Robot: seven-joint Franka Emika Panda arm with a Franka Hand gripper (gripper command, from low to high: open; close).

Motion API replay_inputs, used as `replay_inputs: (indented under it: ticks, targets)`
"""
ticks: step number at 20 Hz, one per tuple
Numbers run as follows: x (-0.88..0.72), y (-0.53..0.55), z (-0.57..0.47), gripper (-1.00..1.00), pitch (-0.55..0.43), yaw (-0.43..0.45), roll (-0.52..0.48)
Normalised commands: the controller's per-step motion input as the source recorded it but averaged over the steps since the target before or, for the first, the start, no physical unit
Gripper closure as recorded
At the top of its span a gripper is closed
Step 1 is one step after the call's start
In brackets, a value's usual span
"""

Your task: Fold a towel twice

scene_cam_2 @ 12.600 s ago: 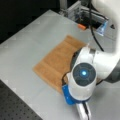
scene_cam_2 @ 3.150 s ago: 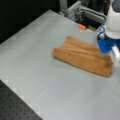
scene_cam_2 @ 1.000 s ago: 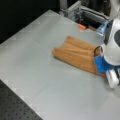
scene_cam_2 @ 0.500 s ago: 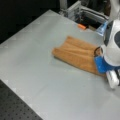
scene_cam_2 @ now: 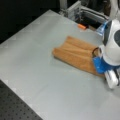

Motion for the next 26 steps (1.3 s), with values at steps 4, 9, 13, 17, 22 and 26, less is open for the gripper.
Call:
replay_inputs:
  ticks: [4, 9, 13, 17, 22, 26]
  targets:
    - [0.12, 0.13, -0.33, 1.00, 0.048, -0.061, -0.180]
    - [0.15, 0.23, -0.32, 1.00, 0.051, -0.021, -0.151]
    - [0.13, 0.33, -0.24, 1.00, 0.104, 0.010, -0.132]
    - [0.03, 0.24, -0.04, 1.00, 0.260, 0.210, -0.118]
    - [-0.03, -0.09, 0.33, 1.00, 0.326, 0.416, -0.133]
    - [0.08, -0.43, 0.47, 1.00, 0.281, 0.451, -0.031]
